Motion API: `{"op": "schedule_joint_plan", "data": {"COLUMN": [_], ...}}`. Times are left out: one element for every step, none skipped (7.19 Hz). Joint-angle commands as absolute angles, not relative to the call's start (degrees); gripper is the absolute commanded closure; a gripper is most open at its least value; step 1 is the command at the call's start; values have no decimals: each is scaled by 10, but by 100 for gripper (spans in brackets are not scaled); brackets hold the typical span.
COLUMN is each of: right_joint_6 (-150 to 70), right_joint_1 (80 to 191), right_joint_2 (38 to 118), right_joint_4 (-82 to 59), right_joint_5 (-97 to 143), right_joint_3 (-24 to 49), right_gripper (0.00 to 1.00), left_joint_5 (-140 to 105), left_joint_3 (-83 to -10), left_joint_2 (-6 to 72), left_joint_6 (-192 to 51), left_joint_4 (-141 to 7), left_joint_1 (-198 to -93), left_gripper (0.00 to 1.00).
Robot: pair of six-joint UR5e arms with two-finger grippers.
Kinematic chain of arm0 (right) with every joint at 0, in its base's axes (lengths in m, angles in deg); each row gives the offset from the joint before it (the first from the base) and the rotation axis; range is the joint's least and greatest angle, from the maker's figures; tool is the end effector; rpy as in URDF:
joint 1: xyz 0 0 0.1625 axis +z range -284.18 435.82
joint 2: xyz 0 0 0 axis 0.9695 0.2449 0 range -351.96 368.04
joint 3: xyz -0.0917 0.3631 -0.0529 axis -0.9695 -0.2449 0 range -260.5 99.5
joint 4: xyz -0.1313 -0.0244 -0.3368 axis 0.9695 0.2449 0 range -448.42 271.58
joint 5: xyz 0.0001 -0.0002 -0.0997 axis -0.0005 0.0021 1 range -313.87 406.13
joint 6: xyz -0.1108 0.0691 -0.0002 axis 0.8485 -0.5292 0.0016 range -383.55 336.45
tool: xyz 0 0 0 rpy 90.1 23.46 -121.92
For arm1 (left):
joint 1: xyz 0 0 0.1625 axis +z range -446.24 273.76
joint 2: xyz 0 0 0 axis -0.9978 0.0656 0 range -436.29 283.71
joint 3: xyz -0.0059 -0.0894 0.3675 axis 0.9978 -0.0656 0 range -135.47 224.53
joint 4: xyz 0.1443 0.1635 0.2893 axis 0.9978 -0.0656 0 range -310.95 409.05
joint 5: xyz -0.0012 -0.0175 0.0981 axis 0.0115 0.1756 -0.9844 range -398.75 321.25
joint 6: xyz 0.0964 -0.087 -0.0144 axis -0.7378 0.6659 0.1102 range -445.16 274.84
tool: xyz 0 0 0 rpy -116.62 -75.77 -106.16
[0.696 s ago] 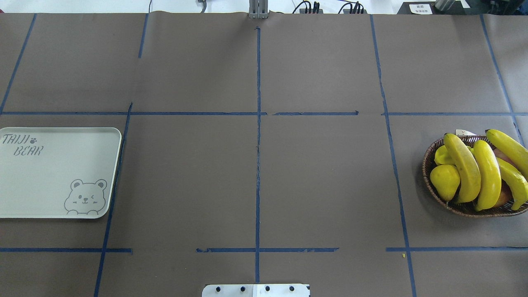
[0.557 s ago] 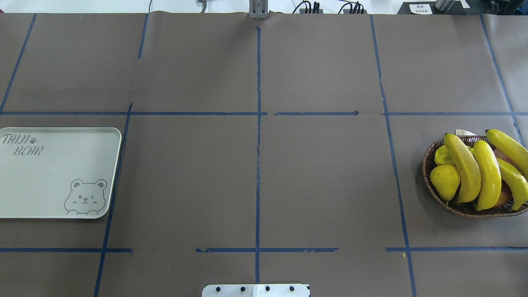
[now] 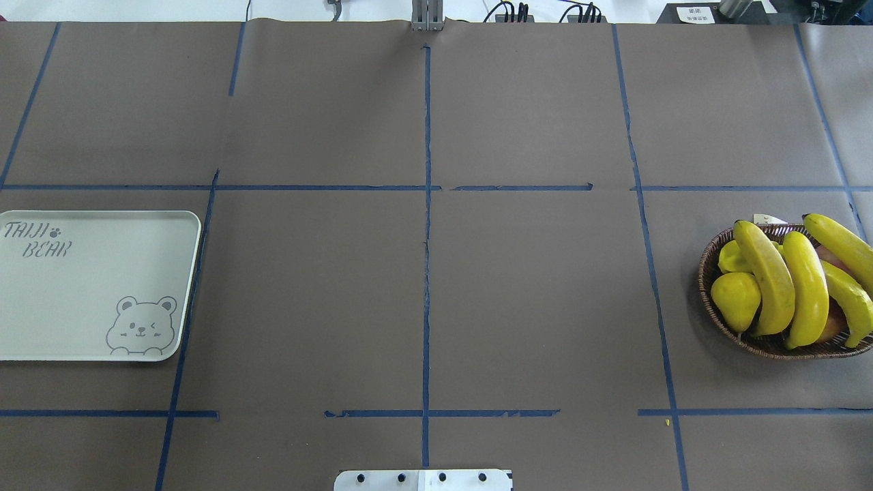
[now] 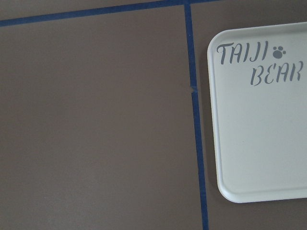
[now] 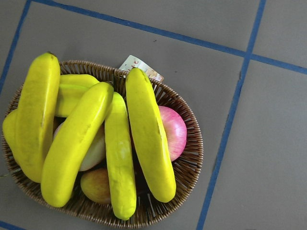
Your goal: Transfer all bananas from basket to plate
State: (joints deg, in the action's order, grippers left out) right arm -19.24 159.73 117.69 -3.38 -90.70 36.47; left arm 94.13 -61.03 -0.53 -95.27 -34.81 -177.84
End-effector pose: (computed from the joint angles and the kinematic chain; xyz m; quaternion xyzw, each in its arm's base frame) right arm 0.0034 -0.3256 0.5418 0.0921 -0.3966 -0.1250 0.9048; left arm -0.0536 -0.3337 0.6252 -0.0018 0.3673 0.0536 0.9286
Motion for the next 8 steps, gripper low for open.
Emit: {"op": "schedule_joint_plan", "data": {"right_joint_6": [-197,-198,-191,-178,-183,-185,-191,-205], "right_joint_1": [1515,1472,1472,1472,1472,1471,1471,1468], "right_joint_2": [1171,1165,1168,1169,1169,1166,1165,1164], "right_joint_4": [-82,-84,-114,-190,-254,-263,-264,-265], "right_joint_5": [-846,-790,-789,-793,-799,-814,-830,-839], "right_joint_3": [361,355,328,277,240,230,230,231], "right_gripper": [0,0,0,0,0,0,1,1], "left_joint_5": [941,941,941,941,941,941,941,941], "left_joint_3": [-610,-609,-609,-607,-607,-608,-609,-609], "left_joint_2": [-5,-5,-5,-5,-5,-5,-5,-6], "left_joint_6": [-953,-953,-953,-953,-953,-953,-953,-953], "left_joint_4": [-348,-349,-348,-348,-348,-348,-348,-348], "left_joint_1": [-1778,-1778,-1778,-1778,-1778,-1778,-1778,-1778], "left_gripper": [0,0,0,0,0,0,0,0]}}
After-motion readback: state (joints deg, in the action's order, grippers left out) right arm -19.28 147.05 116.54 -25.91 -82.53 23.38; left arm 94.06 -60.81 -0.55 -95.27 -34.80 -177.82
